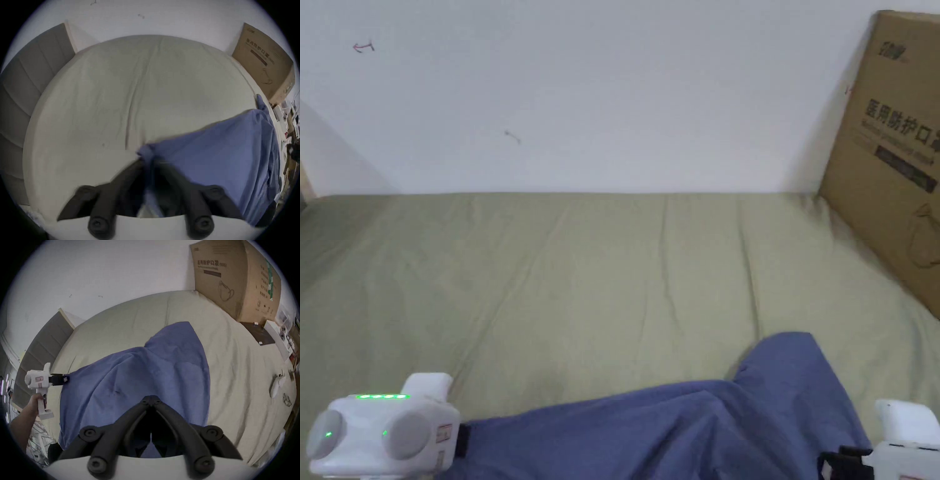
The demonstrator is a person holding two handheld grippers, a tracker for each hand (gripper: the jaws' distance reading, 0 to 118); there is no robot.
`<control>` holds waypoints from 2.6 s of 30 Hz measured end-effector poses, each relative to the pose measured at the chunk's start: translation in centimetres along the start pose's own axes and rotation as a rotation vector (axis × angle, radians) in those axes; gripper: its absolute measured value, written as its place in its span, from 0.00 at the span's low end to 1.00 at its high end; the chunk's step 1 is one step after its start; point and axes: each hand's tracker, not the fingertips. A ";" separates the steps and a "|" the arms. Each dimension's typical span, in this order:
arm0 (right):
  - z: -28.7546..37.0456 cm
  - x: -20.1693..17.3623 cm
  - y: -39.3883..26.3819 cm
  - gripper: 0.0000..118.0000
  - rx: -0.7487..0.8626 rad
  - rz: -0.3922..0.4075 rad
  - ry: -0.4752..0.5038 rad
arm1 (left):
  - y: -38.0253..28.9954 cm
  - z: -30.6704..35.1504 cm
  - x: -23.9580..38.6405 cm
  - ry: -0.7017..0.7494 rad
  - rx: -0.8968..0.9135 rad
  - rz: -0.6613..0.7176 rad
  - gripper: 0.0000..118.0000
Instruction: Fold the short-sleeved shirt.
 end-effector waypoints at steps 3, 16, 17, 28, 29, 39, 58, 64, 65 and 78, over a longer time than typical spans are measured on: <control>-1.4 2.5 2.7 0.00 -0.004 0.002 -0.019 | -0.1 2.3 -1.8 -0.099 0.070 0.090 0.03; -13.6 8.3 14.1 0.94 -0.171 -0.159 -0.074 | -2.8 7.0 -2.5 -0.038 0.093 0.195 0.03; -14.3 8.4 14.2 0.94 -0.161 -0.160 -0.078 | -2.9 7.0 -2.1 -0.036 0.090 0.193 0.03; -16.7 5.2 13.0 0.70 -0.204 0.121 -0.204 | -2.7 6.3 -3.1 -0.038 0.070 0.183 0.03; -16.0 4.8 12.7 0.56 -0.190 0.132 -0.178 | -2.7 6.6 -3.0 -0.038 0.074 0.186 0.03; 0.2 4.3 12.4 0.00 0.118 0.029 -0.024 | -1.8 15.1 -3.2 -0.126 0.208 0.219 0.03; 31.0 -2.1 18.3 0.00 0.542 0.127 -0.015 | 7.2 39.8 -2.7 -0.093 0.621 0.042 0.03; 33.3 -3.8 22.6 0.00 0.600 0.127 -0.020 | 11.4 42.6 -3.2 -0.069 0.666 0.037 0.03; 33.4 -4.0 23.5 0.00 0.613 0.127 -0.024 | 12.2 42.9 -3.3 -0.067 0.673 0.040 0.03; 32.3 -8.0 36.1 0.00 0.731 0.124 -0.065 | 22.8 40.6 -4.0 -0.079 0.751 0.149 0.03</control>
